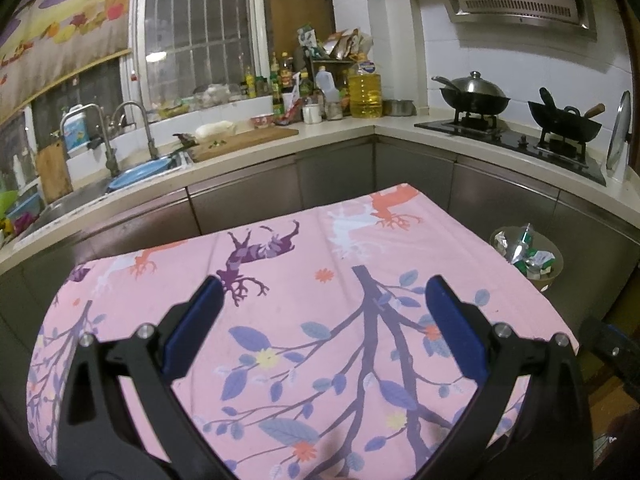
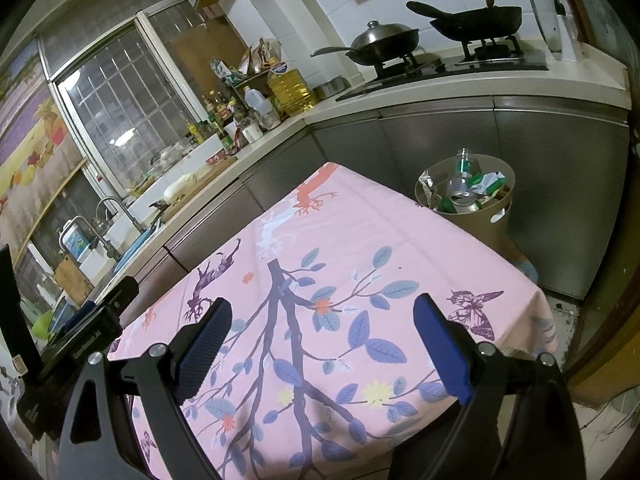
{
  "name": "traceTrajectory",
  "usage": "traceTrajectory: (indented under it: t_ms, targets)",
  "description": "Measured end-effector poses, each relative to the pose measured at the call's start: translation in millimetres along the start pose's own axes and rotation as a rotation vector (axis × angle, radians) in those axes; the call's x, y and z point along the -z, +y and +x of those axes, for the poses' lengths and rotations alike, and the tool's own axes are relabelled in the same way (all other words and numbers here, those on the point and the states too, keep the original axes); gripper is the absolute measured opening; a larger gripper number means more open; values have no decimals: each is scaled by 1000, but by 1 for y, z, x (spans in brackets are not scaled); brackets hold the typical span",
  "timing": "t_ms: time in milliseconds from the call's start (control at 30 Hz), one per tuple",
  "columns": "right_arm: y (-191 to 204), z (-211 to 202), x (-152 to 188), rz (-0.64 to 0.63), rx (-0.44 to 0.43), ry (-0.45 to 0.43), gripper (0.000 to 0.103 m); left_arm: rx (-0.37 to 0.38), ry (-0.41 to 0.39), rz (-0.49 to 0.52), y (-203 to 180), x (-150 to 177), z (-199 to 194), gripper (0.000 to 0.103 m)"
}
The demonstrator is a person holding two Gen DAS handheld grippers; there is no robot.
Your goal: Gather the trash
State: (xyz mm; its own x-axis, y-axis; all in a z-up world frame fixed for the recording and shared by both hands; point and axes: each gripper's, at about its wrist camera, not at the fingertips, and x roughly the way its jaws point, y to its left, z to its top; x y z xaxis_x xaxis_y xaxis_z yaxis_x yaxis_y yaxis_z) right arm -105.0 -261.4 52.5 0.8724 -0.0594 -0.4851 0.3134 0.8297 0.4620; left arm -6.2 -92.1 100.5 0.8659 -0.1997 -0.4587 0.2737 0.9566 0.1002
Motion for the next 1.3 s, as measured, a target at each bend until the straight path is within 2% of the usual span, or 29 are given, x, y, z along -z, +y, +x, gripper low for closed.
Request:
traceTrajectory:
  t_ms: [200, 400, 1300]
  targets:
    - [-1, 1, -1, -1, -1, 5, 89, -12, 9, -16, 9, -4, 4, 97]
    - [-2, 4, 0, -2, -3, 13, 89, -55, 7, 0, 7, -3, 4, 97]
    - [-3, 6, 1, 0, -3, 18, 89, -79, 6, 26, 8, -9, 11, 97]
